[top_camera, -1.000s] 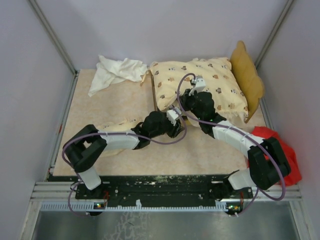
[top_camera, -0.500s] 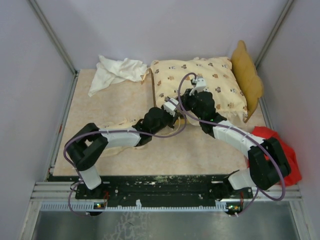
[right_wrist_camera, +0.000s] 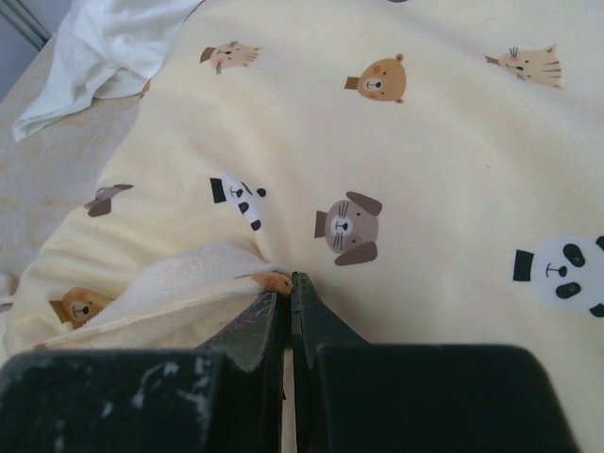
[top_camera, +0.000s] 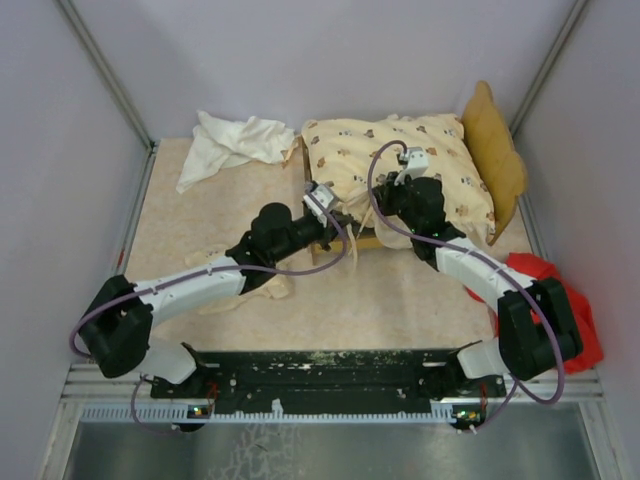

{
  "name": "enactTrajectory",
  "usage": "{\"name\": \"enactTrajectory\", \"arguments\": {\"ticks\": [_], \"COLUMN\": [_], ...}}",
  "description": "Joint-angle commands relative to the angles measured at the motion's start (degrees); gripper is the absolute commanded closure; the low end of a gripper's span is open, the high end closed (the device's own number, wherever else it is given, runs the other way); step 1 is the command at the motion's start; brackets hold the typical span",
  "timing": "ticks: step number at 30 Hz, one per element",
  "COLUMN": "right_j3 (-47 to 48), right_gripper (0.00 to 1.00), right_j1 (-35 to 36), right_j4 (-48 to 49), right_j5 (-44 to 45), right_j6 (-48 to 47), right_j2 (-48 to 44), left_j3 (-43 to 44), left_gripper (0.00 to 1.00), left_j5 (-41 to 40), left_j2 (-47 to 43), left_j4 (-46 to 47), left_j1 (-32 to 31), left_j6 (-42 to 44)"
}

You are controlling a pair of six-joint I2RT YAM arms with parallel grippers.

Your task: Set up the pet bed

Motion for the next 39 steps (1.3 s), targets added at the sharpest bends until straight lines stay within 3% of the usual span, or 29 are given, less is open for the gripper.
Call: {"name": "enactTrajectory", "arguments": {"ticks": [1, 7, 16, 39], "right_j3": [2.4, 1.9, 0.9, 0.8], "right_gripper": [1.00, 1.00, 1.00, 1.00], "right_j1": [-1.5, -2.0, -2.0, -2.0], "right_j4": [2.1, 1.5, 1.6, 0.4], "right_j5": [-0.1, 0.3, -0.5, 0.0], "right_j6": [-3.6, -4.7, -5.3, -5.3], "right_j2": [-0.9, -1.2, -1.5, -2.1], "left_j3": [1.8, 5.8, 5.7, 11.5], "left_gripper": [1.00, 1.00, 1.00, 1.00], "left_j5": [10.3, 16.5, 27.7, 36.5], "left_j2": [-0.7, 0.2, 3.6, 6.5], "left_j4": [-4.1, -6.7, -1.1, 6.0], "left_j1": [4.9, 7.9, 11.6, 15.0], "left_j6": [5.4, 17.5, 31.1, 40.6]}}
